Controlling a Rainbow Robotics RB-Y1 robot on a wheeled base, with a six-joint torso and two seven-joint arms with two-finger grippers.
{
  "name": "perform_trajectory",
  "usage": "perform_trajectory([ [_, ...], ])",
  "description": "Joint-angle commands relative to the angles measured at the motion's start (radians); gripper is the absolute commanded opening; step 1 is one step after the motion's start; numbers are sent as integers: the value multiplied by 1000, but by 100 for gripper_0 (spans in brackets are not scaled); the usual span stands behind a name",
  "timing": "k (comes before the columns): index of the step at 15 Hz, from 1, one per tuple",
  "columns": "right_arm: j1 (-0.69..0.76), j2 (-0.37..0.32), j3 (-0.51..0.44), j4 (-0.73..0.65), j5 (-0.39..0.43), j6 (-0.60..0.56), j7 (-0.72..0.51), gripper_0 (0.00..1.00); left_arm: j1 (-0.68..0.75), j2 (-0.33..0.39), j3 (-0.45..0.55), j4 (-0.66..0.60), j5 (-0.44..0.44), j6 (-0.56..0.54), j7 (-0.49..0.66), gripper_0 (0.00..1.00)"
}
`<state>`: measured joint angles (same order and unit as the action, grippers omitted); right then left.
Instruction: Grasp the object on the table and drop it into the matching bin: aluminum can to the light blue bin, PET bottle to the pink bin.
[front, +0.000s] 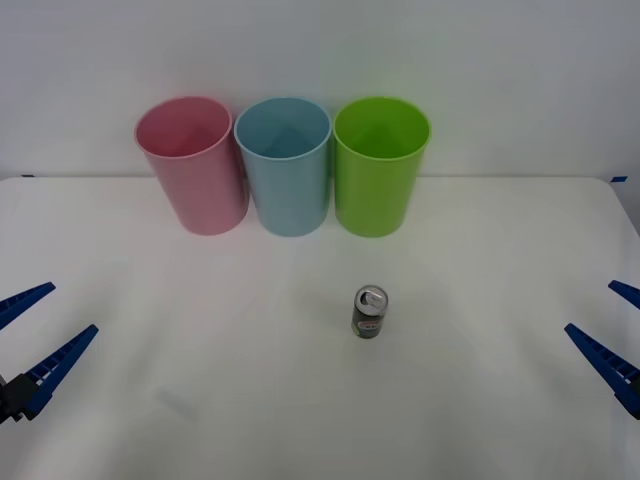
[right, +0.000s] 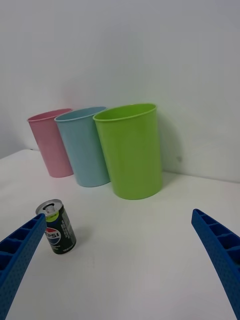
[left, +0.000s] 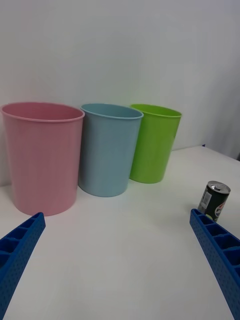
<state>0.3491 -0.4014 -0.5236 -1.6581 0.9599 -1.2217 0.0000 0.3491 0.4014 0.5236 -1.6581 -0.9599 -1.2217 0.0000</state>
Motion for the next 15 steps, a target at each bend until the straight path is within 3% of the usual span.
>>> perform_trajectory([
  [1, 0, 0, 0, 0, 0, 0, 0, 100, 0, 0, 0, 0, 0, 0, 0, 100],
  [7, 7, 4, 31, -51, 14, 5, 3, 100, 0, 0, 0, 0, 0, 0, 0, 100],
  [15, -21, 4, 197, 41, 72, 44, 55, 100, 0, 0, 0, 0, 0, 0, 0, 100],
])
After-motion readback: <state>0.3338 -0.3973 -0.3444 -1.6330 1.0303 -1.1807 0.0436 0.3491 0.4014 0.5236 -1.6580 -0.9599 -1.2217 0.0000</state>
